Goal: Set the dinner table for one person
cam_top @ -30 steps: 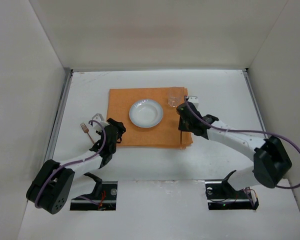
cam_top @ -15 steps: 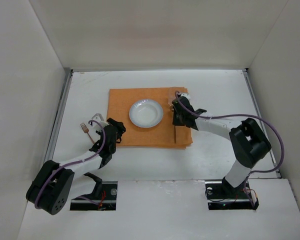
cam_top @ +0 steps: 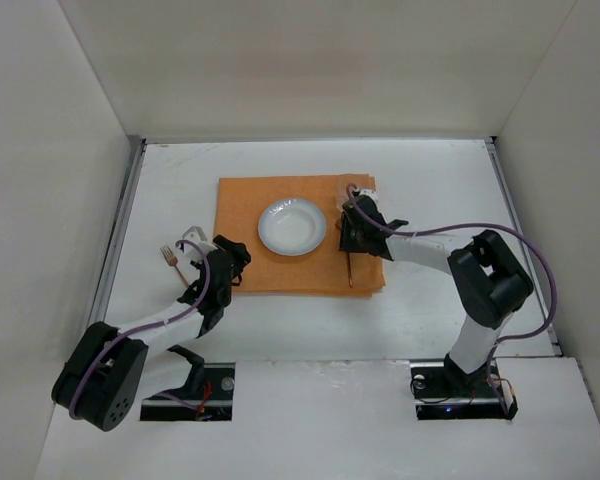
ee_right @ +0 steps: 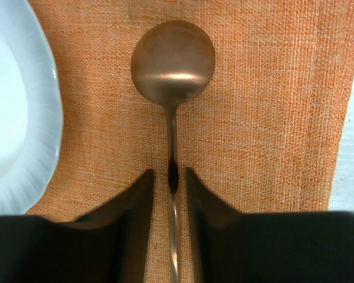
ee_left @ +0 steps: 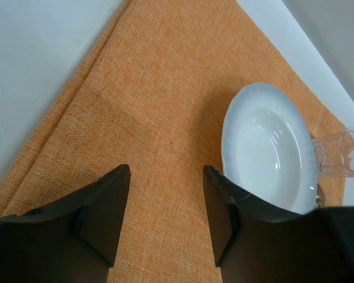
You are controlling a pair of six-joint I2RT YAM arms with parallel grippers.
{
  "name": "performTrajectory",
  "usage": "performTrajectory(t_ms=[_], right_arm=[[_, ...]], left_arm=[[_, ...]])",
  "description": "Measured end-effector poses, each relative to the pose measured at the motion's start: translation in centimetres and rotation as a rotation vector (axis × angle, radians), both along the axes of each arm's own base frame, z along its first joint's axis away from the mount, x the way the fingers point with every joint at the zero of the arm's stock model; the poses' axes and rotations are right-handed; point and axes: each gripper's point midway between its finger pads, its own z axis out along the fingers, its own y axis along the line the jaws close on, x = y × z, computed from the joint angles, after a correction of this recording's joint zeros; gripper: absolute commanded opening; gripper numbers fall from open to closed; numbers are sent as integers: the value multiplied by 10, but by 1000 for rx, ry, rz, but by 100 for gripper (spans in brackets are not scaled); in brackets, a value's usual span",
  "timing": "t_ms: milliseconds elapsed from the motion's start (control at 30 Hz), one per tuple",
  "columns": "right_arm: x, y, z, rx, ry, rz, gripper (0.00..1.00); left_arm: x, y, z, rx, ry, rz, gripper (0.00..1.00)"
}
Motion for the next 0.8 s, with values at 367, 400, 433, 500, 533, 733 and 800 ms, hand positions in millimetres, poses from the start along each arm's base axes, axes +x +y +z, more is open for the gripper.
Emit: performTrajectory(t_ms=[367, 400, 433, 500, 533, 733, 800], right_arm=[[-19, -16, 73, 124, -196, -13, 67], [-20, -18, 87, 152, -243, -24, 62], [-20, -18, 98, 182, -288, -34, 56], [-25, -20, 110, 231, -355, -51, 33], [-28, -19, 110, 248, -375, -55, 22], [-59, -28, 78, 260, -380, -56, 17], [-63, -33, 86, 284, -411, -66, 22]], left_arm=[[-2, 12, -7, 92, 38, 16, 54], [-2, 13, -8, 103, 54, 17, 55], [-4, 14, -8, 111, 67, 19, 56], [-6, 17, -2, 124, 83, 26, 56], [-8, 19, 2, 128, 87, 31, 57], [-26, 48, 31, 185, 126, 128, 49], [-33, 64, 33, 217, 168, 187, 45]])
